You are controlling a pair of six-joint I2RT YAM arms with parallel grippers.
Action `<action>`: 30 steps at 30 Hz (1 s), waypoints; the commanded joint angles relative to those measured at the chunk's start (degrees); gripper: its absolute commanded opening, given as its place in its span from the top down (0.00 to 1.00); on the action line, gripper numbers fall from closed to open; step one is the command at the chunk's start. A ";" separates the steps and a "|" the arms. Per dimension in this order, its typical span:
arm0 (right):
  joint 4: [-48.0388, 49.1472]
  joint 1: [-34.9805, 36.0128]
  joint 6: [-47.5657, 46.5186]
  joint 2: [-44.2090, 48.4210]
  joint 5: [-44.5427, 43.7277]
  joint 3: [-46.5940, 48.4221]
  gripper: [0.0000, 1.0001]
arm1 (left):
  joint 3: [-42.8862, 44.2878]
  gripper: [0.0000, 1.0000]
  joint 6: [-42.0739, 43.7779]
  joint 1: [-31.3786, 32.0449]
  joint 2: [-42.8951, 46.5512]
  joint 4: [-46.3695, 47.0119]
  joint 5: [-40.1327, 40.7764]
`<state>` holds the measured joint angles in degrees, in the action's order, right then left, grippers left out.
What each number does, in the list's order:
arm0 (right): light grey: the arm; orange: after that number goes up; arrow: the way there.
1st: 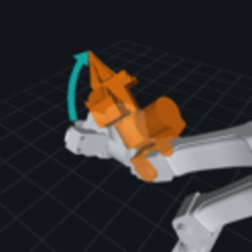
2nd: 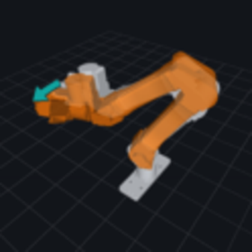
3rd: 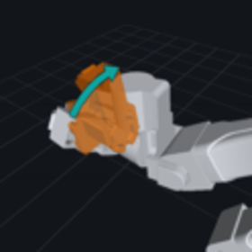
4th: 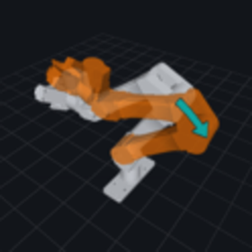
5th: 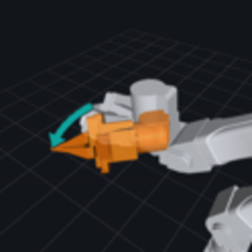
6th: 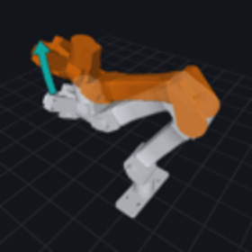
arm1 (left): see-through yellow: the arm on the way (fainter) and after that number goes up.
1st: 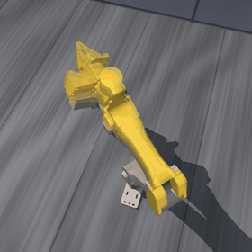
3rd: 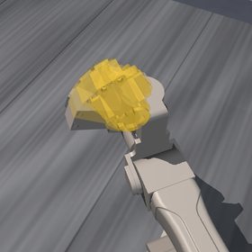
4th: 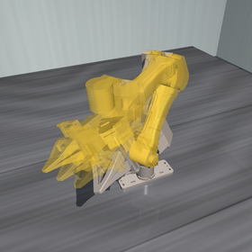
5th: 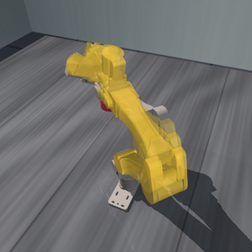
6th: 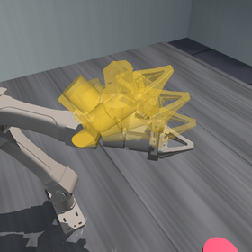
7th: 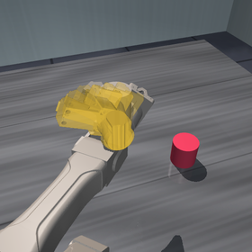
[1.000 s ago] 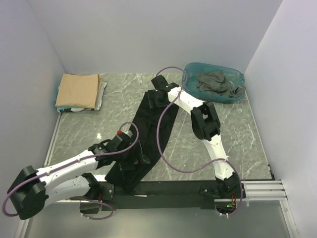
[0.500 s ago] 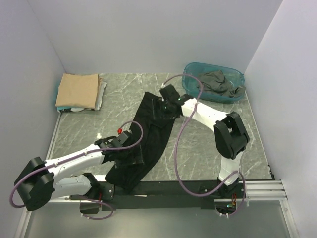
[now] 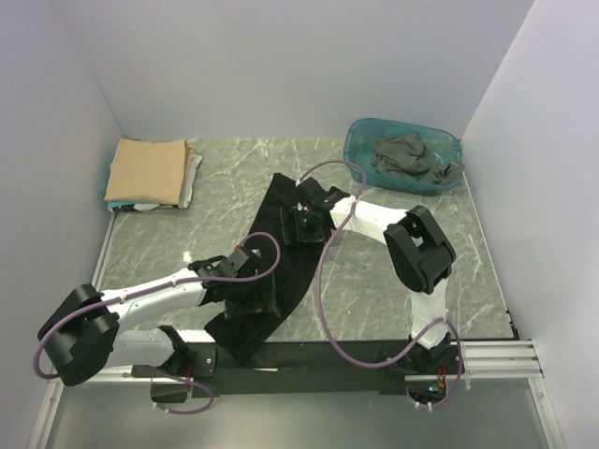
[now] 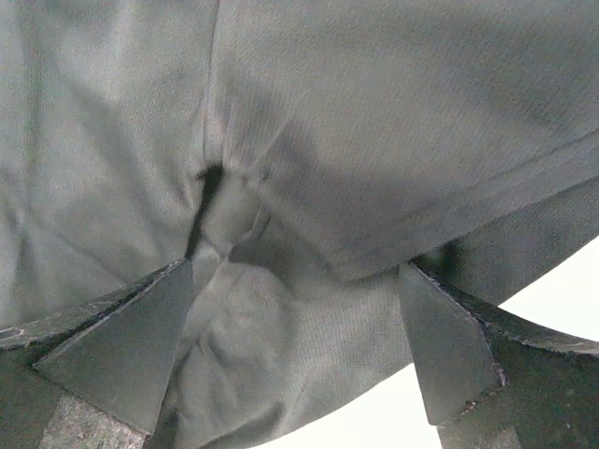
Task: Fold and stack the t-shirts
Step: Fold the tshirt
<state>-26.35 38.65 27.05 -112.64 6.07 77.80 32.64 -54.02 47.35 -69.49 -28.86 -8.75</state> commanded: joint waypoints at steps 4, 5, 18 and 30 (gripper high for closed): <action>-1.86 -3.58 -2.26 -6.27 -0.88 5.86 0.03 | 1.10 0.01 3.65 0.28 -5.73 6.62 -4.17; -2.13 -4.11 -2.52 -7.06 -0.71 6.57 0.03 | 1.72 0.01 3.92 0.28 -6.87 6.45 -3.91; -17.83 -11.14 -9.82 -23.92 -2.73 38.88 0.03 | 9.36 0.01 2.25 0.28 -13.64 12.86 -6.09; -22.69 -12.37 -15.00 -27.21 -0.70 56.93 0.03 | 16.39 0.01 4.27 0.28 -8.74 9.88 0.49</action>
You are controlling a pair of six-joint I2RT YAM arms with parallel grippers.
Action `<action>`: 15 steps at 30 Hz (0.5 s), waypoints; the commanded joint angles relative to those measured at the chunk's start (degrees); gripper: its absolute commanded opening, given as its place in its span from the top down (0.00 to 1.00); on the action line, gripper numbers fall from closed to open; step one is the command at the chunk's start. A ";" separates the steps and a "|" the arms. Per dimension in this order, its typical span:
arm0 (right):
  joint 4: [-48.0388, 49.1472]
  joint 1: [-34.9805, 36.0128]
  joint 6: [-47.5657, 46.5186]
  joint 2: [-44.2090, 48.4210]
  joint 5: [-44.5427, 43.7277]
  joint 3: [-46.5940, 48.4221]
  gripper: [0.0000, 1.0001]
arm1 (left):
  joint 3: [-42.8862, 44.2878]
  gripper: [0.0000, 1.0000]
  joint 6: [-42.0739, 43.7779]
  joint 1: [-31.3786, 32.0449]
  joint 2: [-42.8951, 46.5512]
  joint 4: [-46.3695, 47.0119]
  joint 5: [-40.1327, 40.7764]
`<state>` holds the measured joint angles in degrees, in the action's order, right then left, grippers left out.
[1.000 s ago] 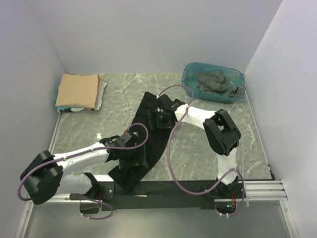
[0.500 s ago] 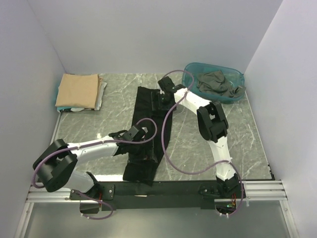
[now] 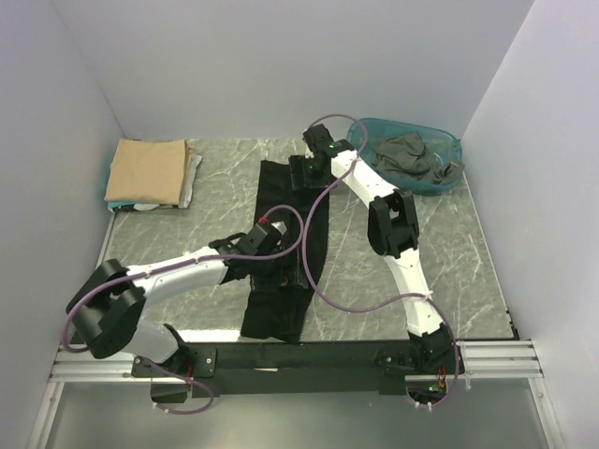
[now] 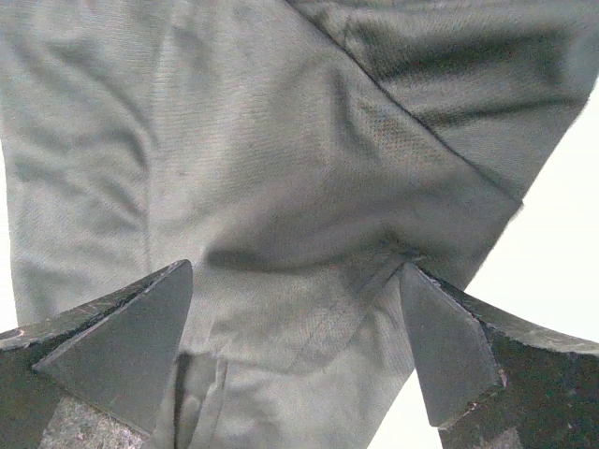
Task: Fold and stack the t-shirts
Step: Fold the tshirt
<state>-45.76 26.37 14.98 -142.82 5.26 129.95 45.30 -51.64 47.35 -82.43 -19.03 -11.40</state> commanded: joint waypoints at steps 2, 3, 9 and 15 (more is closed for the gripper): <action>-2.94 0.17 -3.47 8.57 0.10 2.69 0.02 | 3.83 0.01 1.72 0.28 6.74 -2.58 4.88; -1.72 0.35 -3.56 10.96 0.02 -1.67 0.02 | 3.05 0.01 1.45 0.28 7.89 -3.64 6.03; 16.61 2.01 4.59 38.33 2.81 -38.52 0.02 | -4.15 0.00 -7.04 0.28 18.52 -14.80 16.92; 26.60 9.12 11.37 61.07 5.29 -71.30 0.02 | -15.74 0.03 -16.64 0.28 29.25 -20.61 16.06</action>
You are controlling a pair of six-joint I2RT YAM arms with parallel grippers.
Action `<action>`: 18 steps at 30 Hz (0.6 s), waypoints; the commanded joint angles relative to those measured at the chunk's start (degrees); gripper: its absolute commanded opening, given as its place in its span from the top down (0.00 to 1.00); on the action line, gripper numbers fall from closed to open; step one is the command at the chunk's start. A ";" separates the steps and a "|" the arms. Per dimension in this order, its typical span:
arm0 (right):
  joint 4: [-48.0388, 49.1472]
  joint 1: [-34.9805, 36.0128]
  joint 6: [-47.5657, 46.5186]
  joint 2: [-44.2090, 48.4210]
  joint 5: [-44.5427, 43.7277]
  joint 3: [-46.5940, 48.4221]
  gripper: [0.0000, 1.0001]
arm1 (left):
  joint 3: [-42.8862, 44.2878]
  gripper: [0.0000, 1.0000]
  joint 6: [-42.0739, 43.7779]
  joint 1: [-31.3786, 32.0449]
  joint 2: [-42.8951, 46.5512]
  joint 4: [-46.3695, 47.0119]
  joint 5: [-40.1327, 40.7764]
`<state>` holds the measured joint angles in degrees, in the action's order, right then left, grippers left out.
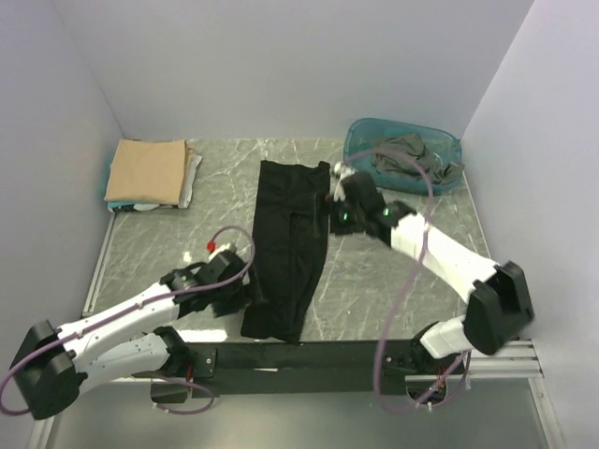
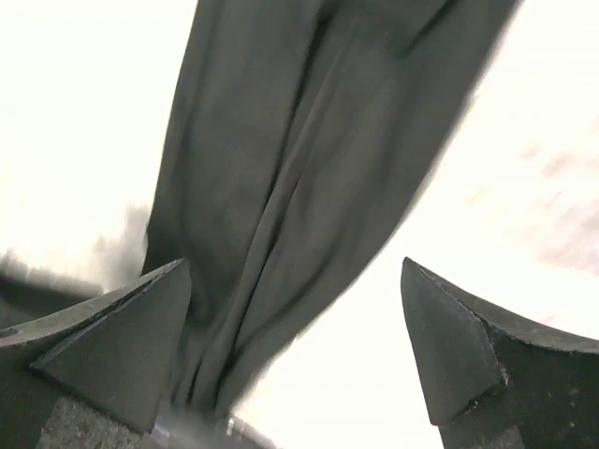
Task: Fold and stack the t-shirts
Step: Fold the tshirt
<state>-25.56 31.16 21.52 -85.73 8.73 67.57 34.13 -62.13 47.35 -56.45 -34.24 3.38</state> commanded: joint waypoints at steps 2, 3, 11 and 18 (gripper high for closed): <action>3.78 10.75 6.42 7.40 -0.55 -13.75 0.02 | -7.22 0.09 -7.39 0.28 6.25 -4.79 -2.21; 3.33 13.29 7.91 8.38 -0.73 -15.26 0.02 | -9.32 0.14 -7.83 0.28 6.96 -4.35 -2.93; 7.44 29.81 19.95 13.05 0.15 -28.01 0.10 | -16.29 0.41 -8.45 0.28 9.60 1.98 -9.71; 10.80 40.20 22.52 8.31 -3.89 -28.82 0.15 | -16.38 0.65 -9.85 0.37 6.09 0.84 -5.49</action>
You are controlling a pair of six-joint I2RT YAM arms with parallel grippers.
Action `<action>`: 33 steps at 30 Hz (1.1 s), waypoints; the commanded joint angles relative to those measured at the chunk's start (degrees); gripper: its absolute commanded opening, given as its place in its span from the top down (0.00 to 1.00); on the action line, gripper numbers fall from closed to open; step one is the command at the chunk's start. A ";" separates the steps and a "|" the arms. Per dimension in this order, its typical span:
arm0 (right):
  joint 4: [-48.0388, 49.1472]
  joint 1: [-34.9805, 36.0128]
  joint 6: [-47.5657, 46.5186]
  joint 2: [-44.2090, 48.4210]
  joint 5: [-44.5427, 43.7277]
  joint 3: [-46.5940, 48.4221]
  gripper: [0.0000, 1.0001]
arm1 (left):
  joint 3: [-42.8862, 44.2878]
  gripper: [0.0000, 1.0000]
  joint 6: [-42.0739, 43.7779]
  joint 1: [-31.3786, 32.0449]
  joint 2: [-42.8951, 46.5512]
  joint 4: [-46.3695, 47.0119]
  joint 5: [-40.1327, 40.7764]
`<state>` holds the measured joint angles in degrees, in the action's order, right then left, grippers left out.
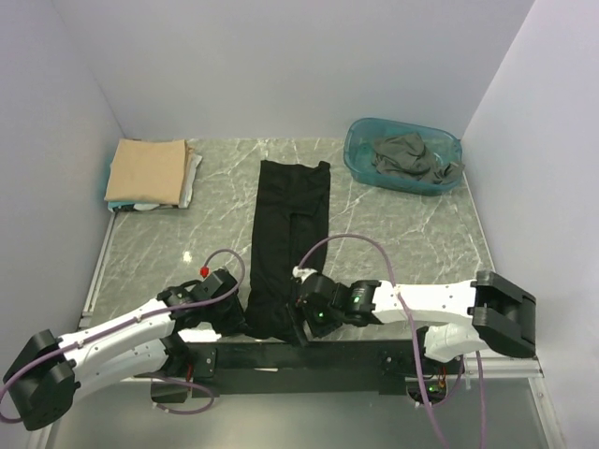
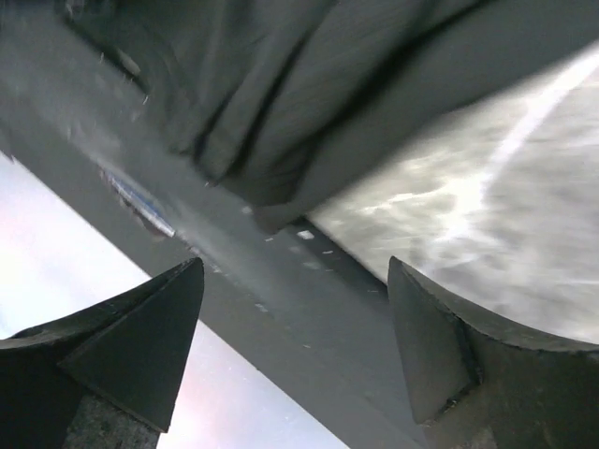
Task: Fold and stack the t-shirts
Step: Fold the tshirt
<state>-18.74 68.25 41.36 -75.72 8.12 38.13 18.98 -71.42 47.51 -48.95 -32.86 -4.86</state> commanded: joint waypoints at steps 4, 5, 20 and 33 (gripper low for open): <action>0.82 5.75 3.37 -5.13 -7.85 3.61 0.22 | 0.26 0.91 -1.79 0.22 -4.48 -1.50 4.51; 0.90 6.19 3.46 -6.18 -8.03 4.14 0.25 | 0.53 0.94 -1.88 0.22 -5.01 -1.59 4.69; 3.28 7.07 2.67 -9.27 -7.95 4.24 0.69 | -0.53 0.99 -2.41 0.22 -2.47 -0.98 1.87; -3.92 7.25 7.67 1.62 -3.99 -2.09 1.00 | 0.62 0.99 -3.90 0.31 4.29 -6.50 -1.37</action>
<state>-19.29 75.00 46.59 -77.54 3.11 37.36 18.65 -74.46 47.51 -47.00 -35.40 -5.17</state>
